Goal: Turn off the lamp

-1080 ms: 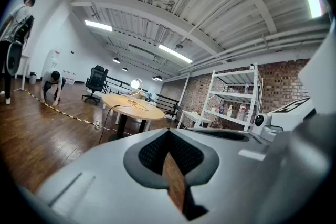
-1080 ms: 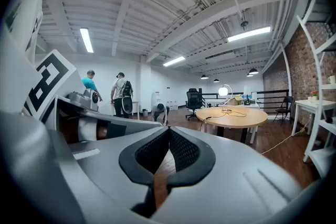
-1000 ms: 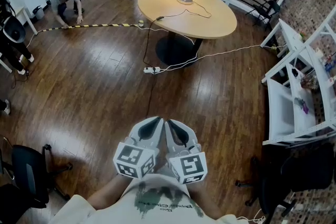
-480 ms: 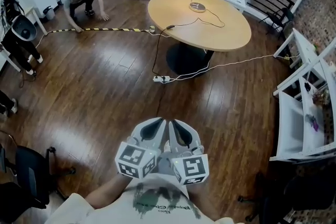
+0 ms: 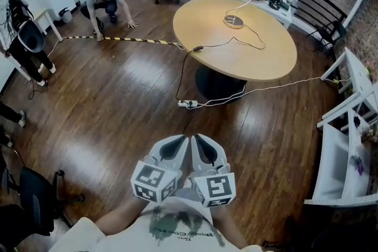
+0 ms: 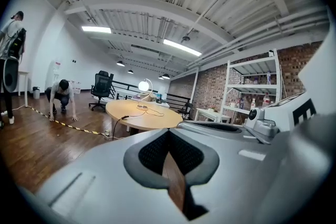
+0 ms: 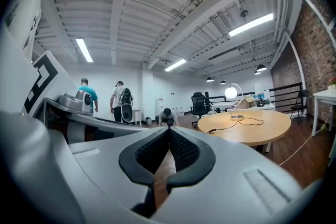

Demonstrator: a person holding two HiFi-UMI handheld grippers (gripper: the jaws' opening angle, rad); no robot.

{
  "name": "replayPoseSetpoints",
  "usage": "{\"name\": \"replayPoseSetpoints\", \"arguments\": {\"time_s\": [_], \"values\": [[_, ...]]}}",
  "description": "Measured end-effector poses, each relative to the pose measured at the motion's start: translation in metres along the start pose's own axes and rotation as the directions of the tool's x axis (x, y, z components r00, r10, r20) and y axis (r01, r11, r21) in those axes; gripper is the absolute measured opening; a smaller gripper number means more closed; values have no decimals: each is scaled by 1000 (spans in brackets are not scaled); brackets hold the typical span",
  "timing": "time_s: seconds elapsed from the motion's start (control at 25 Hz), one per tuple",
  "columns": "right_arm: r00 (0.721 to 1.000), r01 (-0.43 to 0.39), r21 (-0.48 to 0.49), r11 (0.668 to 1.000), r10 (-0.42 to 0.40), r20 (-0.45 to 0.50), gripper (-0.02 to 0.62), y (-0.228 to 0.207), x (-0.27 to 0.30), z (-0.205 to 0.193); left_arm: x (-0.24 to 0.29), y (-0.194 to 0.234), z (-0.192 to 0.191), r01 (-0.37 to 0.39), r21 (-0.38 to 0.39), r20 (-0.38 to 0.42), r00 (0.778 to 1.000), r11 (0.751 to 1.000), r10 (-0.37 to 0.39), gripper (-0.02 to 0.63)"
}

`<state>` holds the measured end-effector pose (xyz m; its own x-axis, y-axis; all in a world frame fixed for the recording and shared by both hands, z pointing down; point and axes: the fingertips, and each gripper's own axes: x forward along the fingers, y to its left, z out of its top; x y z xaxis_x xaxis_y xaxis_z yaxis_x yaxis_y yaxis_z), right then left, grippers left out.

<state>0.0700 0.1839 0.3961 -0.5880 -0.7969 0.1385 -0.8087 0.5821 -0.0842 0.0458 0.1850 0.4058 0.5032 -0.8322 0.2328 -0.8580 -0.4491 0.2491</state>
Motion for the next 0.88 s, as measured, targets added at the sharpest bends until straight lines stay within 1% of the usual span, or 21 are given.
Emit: {"name": "replayPoseSetpoints", "arguments": {"time_s": [0.28, 0.52, 0.68, 0.8, 0.88], "values": [[999, -43, 12, 999, 43, 2, 0, -46, 43, 11, 62, 16, 18, -37, 11, -9, 999, 999, 37, 0], [998, -58, 16, 998, 58, 13, 0, -88, 68, 20, 111, 19, 28, -47, 8, -11, 999, 999, 47, 0], [998, -69, 10, 998, 69, 6, 0, -112, 78, 23, 133, 18, 32, -54, 19, -14, 998, 998, 54, 0], [997, -70, 21, 997, 70, 17, 0, -125, 87, 24, 142, 25, 36, -81, 38, -11, 997, 996, 81, 0], [997, -77, 25, 997, 77, 6, 0, -131, 92, 20, 146, 31, 38, -99, 38, -7, 995, 994, 99, 0]]}}
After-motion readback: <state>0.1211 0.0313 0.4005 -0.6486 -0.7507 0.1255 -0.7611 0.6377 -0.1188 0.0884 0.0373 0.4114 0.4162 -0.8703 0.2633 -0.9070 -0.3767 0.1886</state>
